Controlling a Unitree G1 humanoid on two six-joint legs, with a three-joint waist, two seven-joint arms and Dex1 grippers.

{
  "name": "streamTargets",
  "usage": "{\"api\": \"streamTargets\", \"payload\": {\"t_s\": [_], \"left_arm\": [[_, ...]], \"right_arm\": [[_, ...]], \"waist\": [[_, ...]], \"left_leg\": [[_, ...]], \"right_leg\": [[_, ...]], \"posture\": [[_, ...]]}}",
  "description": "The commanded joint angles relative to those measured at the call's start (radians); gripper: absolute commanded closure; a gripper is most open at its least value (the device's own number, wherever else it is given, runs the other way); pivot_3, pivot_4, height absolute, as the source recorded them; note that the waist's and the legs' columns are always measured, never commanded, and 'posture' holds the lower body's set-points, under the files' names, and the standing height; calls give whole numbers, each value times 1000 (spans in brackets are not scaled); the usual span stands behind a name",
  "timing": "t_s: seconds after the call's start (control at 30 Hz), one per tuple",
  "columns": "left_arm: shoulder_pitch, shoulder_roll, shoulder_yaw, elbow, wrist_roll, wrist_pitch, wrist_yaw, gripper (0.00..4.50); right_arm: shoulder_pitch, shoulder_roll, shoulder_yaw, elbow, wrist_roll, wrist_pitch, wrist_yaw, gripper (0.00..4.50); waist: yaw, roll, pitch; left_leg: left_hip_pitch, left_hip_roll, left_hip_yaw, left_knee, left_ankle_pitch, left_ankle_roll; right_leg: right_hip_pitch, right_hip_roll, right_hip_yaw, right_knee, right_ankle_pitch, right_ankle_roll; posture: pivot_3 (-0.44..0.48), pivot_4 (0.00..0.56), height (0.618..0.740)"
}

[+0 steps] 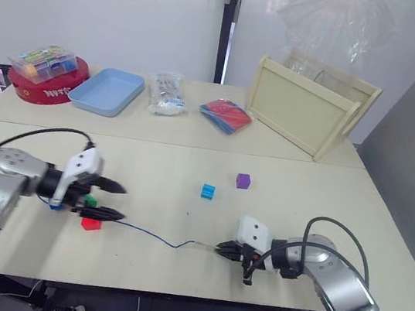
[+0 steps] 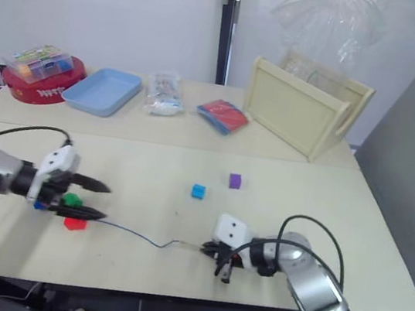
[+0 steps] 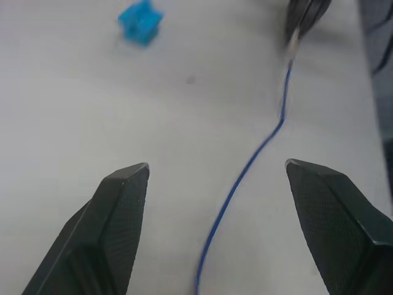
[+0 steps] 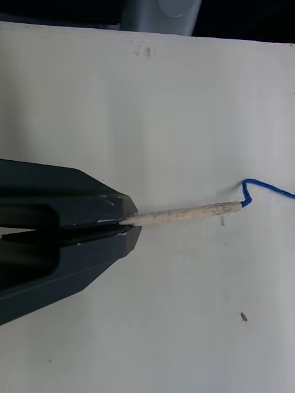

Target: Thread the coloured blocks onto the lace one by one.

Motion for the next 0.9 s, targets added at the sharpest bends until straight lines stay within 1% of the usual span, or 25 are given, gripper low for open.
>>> {"api": "streamTargets", "payload": {"t_s": [0.03, 0.1, 0.3, 0.6, 0.7, 0.9], "left_arm": [[47, -109, -79, -105, 2, 5, 86, 767], [46, -169, -111, -93, 32, -24, 123, 767], [32, -267, -186, -7, 95, -119, 144, 767], [12, -325, -195, 28, 74, -98, 141, 767], [4, -348, -192, 29, 61, -77, 149, 1557], [-1, -373, -196, 29, 72, -67, 162, 3574]], "right_arm": [[-28, 12, -3, -12, 2, -7, -17, 4500], [-34, 14, 3, 3, -3, -17, -17, 4500], [-43, 11, 7, 33, -8, -37, -13, 4500], [-33, 3, 10, 13, -7, -27, -9, 4500], [-37, 7, 14, 6, -6, -17, -13, 4500], [-43, 12, 19, 3, -4, -12, -18, 4500]], "waist": [[0, 0, 0], [0, 0, 0], [0, 0, 0], [1, 0, 0], [1, 0, 0], [1, 0, 0]], "left_leg": [[0, 0, 0, 0, 0, 0], [0, 0, 0, 0, 0, 0], [0, 0, 0, 0, 0, 0], [0, -1, 0, 1, 0, 0], [0, -1, 0, 1, 0, 0], [0, -1, 0, 1, 0, 0]], "right_leg": [[0, 0, 0, 0, 0, 0], [0, 0, 0, 0, 0, 0], [0, 0, 0, 0, 0, 0], [0, 0, 0, 0, 0, 0], [0, 0, 0, 0, 0, 0], [0, 0, 0, 0, 0, 0]], "posture": [[0, 150, 740], [0, 150, 740], [0, 150, 740], [0, 150, 740], [0, 150, 740], [0, 150, 740]]}}
